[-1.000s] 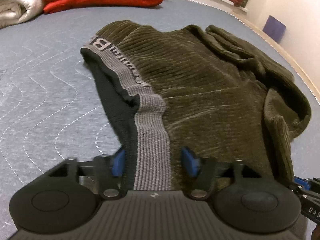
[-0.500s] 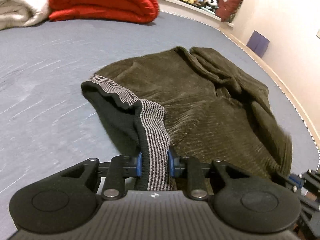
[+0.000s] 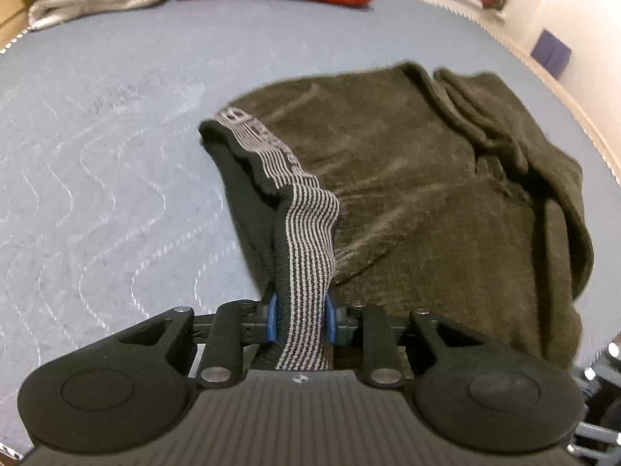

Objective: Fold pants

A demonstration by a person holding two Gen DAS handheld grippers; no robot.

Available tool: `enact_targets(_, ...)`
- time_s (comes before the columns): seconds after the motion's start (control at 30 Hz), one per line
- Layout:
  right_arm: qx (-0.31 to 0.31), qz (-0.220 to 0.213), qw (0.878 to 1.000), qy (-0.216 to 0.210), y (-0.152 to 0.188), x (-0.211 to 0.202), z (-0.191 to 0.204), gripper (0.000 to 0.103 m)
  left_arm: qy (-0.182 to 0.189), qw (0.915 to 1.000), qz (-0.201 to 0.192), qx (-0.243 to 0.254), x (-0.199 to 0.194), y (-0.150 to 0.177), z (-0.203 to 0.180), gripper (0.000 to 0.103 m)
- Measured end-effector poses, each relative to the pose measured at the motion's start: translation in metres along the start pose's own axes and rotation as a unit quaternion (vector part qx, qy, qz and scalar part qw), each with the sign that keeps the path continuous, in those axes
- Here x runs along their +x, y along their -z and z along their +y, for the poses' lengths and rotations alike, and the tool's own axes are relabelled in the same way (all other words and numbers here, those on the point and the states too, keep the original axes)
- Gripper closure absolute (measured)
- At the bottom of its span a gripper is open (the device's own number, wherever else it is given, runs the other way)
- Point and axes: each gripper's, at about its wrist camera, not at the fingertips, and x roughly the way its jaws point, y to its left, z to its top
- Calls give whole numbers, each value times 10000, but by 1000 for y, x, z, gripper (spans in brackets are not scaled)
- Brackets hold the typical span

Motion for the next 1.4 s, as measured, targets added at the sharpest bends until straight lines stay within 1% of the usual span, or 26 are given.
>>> enact_targets(0.07,-98,223,9997,-3,0,0,5,91,-234,9997,24,66,-1,-5,-8,70)
enact_targets(0.13,-58,347,9993,-153,-4,-6,-7,87,-514,9982,-228,220,-10,-13,-17,66)
enact_targets(0.2,105,265,9990,-335,-7,-18,-13,69,-642,9957,-616,273,-25,-19,-26,50)
enact_targets(0.23,253,181,9985,-446,-8,-29,-21,63,-543,9950,-814,201,-34,-21,-28,47)
enact_targets(0.27,414,88,9978,-505,-10,-39,-33,51,-405,9945,-955,113,-40,-24,-32,46)
enact_targets(0.3,585,-25,9971,-476,-14,-47,-47,47,-261,9938,-1082,20,-44,-30,-38,46)
enact_targets(0.37,973,-161,9947,-308,-21,-56,-77,47,-104,9924,-1228,-36,-42,-38,-51,45)
enact_targets(0.43,1346,-219,9907,-38,-28,-59,-113,46,-45,9922,-1246,27,-36,-46,-70,46)
enact_targets(0.5,1428,-176,9885,461,-34,-54,-142,39,-7,9925,-1215,117,-24,-60,-91,46)
enact_targets(0.57,1424,101,9856,911,-35,-36,-165,34,66,9926,-1197,183,-6,-72,-115,46)
enact_targets(0.6,1421,266,9837,1068,-34,-23,-174,33,94,9928,-1180,202,-1,-74,-122,46)
enact_targets(0.67,1438,637,9798,1236,-27,5,-189,29,140,9928,-1162,244,8,-80,-138,46)
enact_targets(0.77,1357,1185,9749,1312,-9,44,-200,29,162,9926,-1166,284,21,-85,-153,45)
enact_targets(0.87,1113,1612,9713,1352,8,71,-197,29,233,9926,-1153,313,32,-94,-163,45)
enact_targets(0.93,742,1803,9700,1450,12,87,-187,32,267,9925,-1136,357,39,-97,-168,45)
enact_targets(0.97,575,1867,9690,1513,14,91,-183,38,270,9926,-1126,376,43,-98,-170,45)
enact_targets(1.0,495,1909,9685,1521,14,93,-183,55,265,9927,-1107,396,48,-99,-172,45)
enact_targets(1.03,500,1932,9683,1500,16,91,-184,66,260,9930,-1083,402,51,-100,-171,45)
enact_targets(1.07,579,1929,9681,1490,16,88,-189,85,263,9933,-1051,402,55,-101,-171,45)
enact_targets(1.1,693,1907,9682,1463,17,83,-197,92,287,9934,-1033,397,59,-101,-171,45)
enact_targets(1.17,860,1751,9693,1498,20,67,-208,93,418,9930,-1046,352,64,-103,-172,45)
enact_targets(1.23,947,1647,9675,1666,23,50,-223,93,566,9921,-1072,331,66,-103,-174,45)
enact_targets(1.3,1164,1509,9656,1770,30,22,-240,94,714,9911,-1072,341,70,-101,-177,45)
enact_targets(1.37,1311,1466,9606,1964,40,-9,-258,94,768,9914,-981,388,76,-98,-183,45)
enact_targets(1.4,1377,1507,9560,2108,49,-27,-266,94,784,9916,-936,432,78,-97,-185,45)
